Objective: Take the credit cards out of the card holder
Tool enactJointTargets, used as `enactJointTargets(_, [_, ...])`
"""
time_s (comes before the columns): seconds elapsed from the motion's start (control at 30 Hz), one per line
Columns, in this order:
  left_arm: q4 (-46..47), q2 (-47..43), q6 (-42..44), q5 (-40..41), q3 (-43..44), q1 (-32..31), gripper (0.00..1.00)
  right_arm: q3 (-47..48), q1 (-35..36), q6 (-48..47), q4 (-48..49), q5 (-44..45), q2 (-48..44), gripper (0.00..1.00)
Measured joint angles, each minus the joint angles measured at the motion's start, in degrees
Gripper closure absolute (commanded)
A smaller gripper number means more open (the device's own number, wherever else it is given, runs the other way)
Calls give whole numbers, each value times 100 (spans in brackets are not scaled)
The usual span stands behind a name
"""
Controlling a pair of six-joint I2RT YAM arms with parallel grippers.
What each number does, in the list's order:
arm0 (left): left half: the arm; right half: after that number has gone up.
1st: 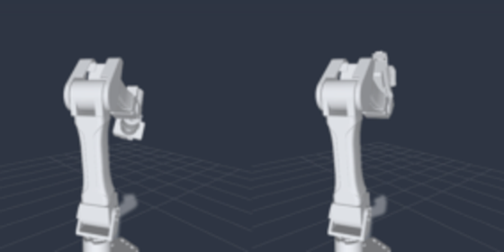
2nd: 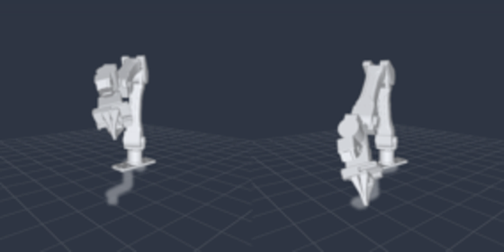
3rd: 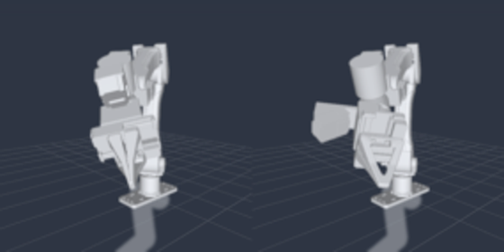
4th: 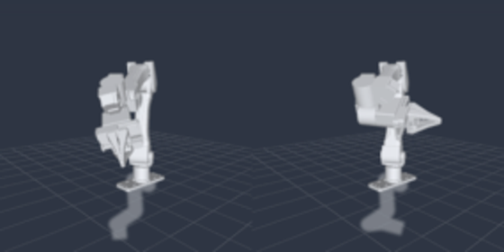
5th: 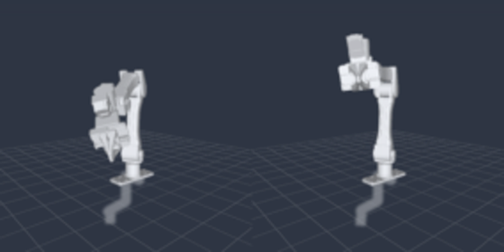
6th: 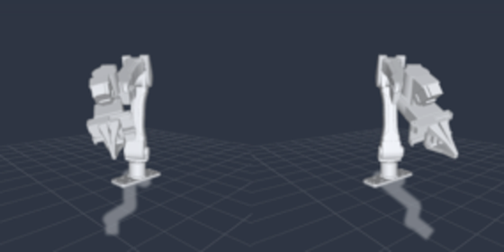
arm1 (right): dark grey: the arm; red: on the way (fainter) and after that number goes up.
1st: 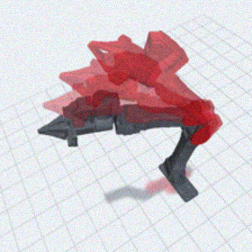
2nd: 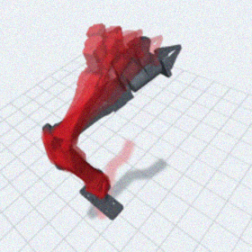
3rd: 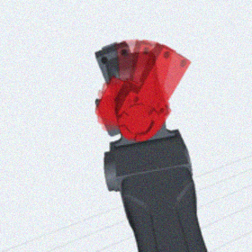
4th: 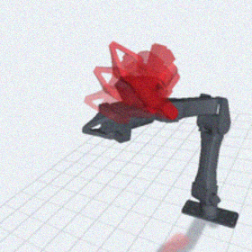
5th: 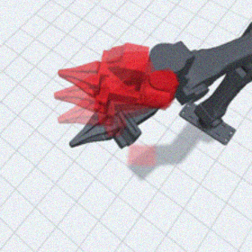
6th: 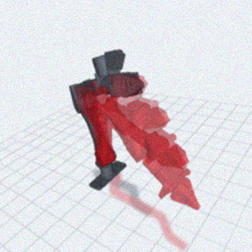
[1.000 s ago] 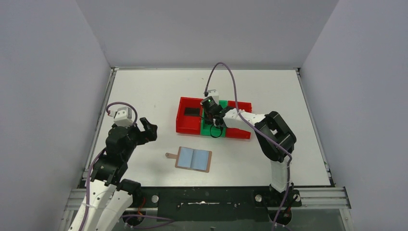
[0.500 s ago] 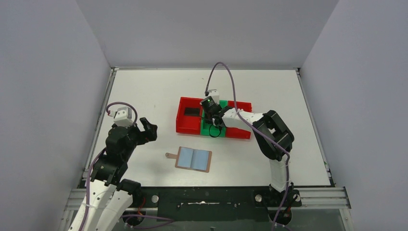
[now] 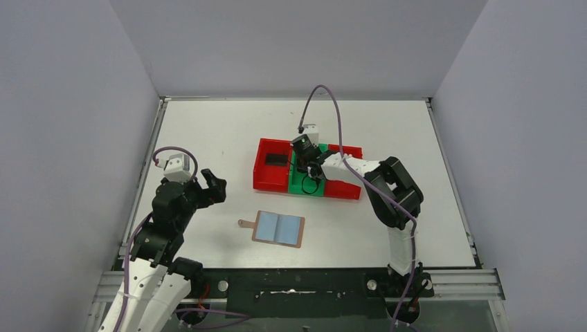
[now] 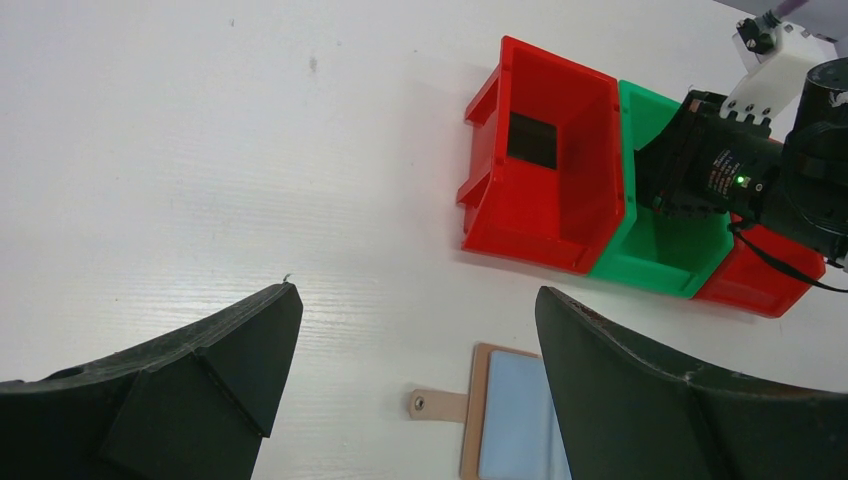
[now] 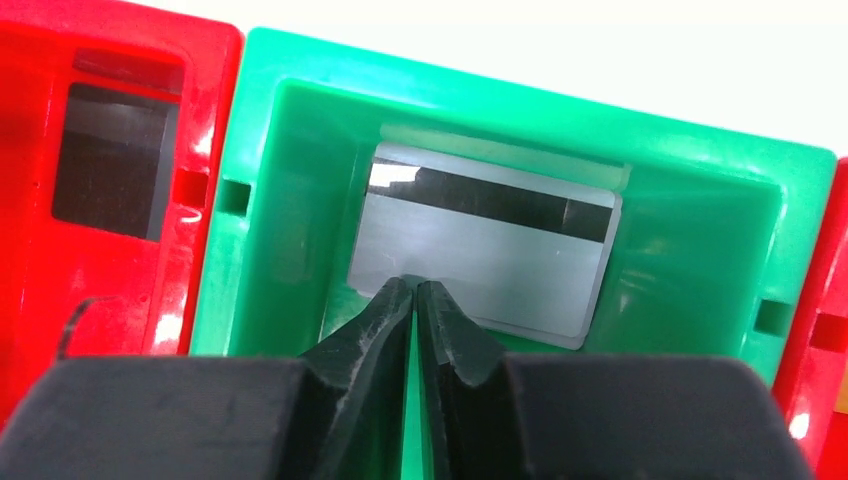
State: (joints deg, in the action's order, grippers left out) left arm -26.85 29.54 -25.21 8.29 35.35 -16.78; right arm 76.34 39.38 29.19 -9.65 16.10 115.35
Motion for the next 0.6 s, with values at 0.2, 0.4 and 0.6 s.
enactJointTargets(0.2, [0, 9, 0, -17, -2, 0, 11, -492, 140, -26, 52, -2, -623, 76])
enactJointTargets(0.4, [4, 55, 2, -26, -2, 20, 8, -831, 662, 221, 83, 870, -1961, 26])
enactJointTargets(0.6, [-7, 229, -2, -28, -2, 50, 4, -2181, 726, 1344, 487, 1641, -3560, 2])
